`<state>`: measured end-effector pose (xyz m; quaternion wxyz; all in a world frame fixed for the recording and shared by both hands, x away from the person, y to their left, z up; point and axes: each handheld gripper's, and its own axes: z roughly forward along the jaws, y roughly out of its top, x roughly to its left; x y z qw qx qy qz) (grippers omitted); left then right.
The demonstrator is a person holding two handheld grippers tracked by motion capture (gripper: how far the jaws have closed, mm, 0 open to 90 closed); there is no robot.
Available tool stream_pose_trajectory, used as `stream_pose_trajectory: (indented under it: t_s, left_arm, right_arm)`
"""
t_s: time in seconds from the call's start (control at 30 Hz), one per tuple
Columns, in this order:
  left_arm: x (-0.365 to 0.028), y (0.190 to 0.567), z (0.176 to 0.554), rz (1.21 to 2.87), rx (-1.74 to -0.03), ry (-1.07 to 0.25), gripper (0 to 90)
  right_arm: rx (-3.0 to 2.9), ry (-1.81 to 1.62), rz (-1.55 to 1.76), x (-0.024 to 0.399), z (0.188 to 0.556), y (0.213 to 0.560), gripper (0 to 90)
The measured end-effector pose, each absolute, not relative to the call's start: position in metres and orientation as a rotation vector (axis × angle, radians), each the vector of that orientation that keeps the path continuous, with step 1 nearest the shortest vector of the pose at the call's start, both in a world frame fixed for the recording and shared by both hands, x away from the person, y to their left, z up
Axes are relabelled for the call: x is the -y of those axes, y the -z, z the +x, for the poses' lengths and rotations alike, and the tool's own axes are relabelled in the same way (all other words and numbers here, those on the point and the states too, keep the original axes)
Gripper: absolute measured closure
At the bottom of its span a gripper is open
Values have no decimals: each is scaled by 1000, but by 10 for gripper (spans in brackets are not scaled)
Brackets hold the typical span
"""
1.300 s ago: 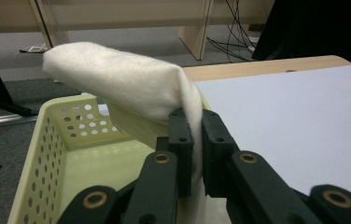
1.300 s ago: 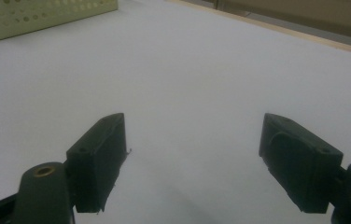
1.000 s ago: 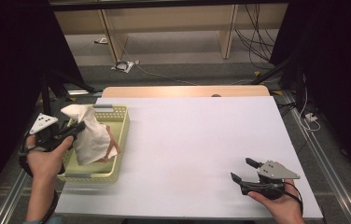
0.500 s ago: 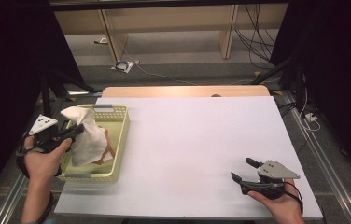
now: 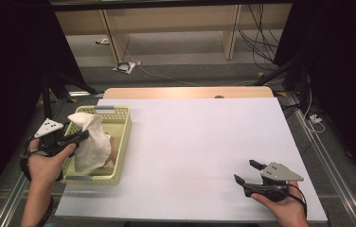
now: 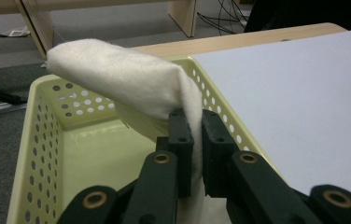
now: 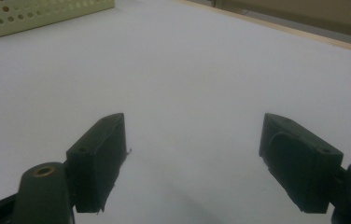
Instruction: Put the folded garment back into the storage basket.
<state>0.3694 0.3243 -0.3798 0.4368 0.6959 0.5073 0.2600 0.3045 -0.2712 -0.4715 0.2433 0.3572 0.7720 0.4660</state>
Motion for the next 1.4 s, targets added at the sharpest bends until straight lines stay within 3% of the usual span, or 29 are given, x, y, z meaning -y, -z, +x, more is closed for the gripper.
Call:
stream_pose_trajectory:
  t_s: [1.4]
  left_arm:
    - [-333,419,423,1870,-1396,-464,829]
  right_arm:
    - [-2105,-1281,973,270,306,473,238]
